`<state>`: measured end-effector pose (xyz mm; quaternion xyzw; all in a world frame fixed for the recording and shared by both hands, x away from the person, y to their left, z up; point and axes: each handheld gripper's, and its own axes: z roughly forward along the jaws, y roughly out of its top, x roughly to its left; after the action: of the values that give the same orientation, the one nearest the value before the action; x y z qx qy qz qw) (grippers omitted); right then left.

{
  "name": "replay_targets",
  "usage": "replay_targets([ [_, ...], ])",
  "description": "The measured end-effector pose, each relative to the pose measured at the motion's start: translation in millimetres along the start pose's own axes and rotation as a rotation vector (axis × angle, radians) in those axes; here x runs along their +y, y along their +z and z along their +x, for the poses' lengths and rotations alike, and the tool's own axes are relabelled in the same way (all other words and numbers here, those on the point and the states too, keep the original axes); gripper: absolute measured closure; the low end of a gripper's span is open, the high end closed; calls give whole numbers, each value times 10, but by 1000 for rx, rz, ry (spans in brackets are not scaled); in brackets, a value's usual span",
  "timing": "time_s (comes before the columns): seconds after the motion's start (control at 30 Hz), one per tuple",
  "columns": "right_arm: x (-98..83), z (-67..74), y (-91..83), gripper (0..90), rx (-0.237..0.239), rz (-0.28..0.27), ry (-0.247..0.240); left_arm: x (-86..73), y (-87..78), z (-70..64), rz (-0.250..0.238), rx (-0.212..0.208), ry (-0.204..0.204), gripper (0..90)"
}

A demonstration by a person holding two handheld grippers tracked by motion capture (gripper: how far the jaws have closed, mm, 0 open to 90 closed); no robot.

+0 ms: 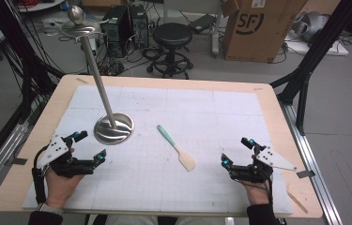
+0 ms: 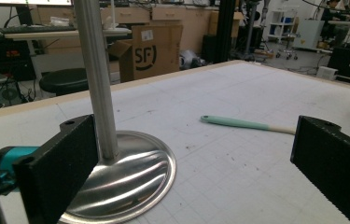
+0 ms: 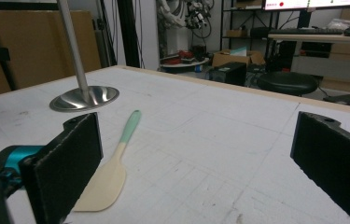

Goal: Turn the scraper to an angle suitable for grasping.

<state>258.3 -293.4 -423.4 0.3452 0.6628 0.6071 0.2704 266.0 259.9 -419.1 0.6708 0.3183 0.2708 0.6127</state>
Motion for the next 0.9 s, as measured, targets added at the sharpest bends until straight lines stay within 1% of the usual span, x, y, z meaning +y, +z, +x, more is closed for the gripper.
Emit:
replay_targets([
  [0.13, 1, 10, 19, 10, 5, 9, -5, -2, 3, 1, 1, 0, 0, 17],
  [0.2, 8, 17, 35, 10, -1, 18, -9, -2, 3, 1, 4, -1, -2, 17],
  [0.27, 13, 23, 68, 10, -3, 50, 3, -4, 6, 0, 8, -6, -3, 17],
  [0.33, 11, 29, 122, 11, 11, 89, 28, -5, 7, -3, 10, -3, -1, 17],
  [0.37, 16, 35, 149, 11, 9, 98, 23, -5, 7, -3, 10, -3, -1, 17],
  [0.47, 68, 65, 220, 18, 19, 121, 28, -5, 3, -5, 8, -3, -4, 17],
  [0.5, 102, 80, 249, 60, 33, 133, 31, -5, 3, -5, 10, -3, -3, 17],
  [0.53, 120, 90, 263, 98, 47, 132, 32, -5, 3, -5, 10, -3, -3, 17],
  [0.57, 140, 110, 284, 170, 51, 128, 32, -6, 4, -5, 11, -3, -1, 17],
  [0.6, 156, 134, 310, 190, 46, 137, 28, -6, 5, -7, 10, -2, -1, 17],
  [0.63, 171, 157, 361, 194, 45, 162, 24, -6, 3, -7, 9, -2, -2, 17],
  [0.67, 176, 164, 412, 221, 62, 184, 25, -7, 2, -8, 9, 1, -2, 17],
  [0.73, 179, 182, 515, 289, 70, 239, 27, -7, 2, -8, 9, 0, -4, 17],
  [0.77, 178, 193, 552, 342, 75, 253, 28, -8, 2, -7, 9, 1, -3, 17],
  [0.8, 175, 201, 601, 410, 77, 268, 10, -8, 2, -7, 9, 1, -3, 17],
  [0.83, 174, 220, 642, 451, 65, 293, 2, -8, 3, -6, 10, 0, -2, 17],
  [0.9, 162, 247, 735, 545, 86, 327, -14, -11, 9, -4, 13, 1, -3, 17],
])
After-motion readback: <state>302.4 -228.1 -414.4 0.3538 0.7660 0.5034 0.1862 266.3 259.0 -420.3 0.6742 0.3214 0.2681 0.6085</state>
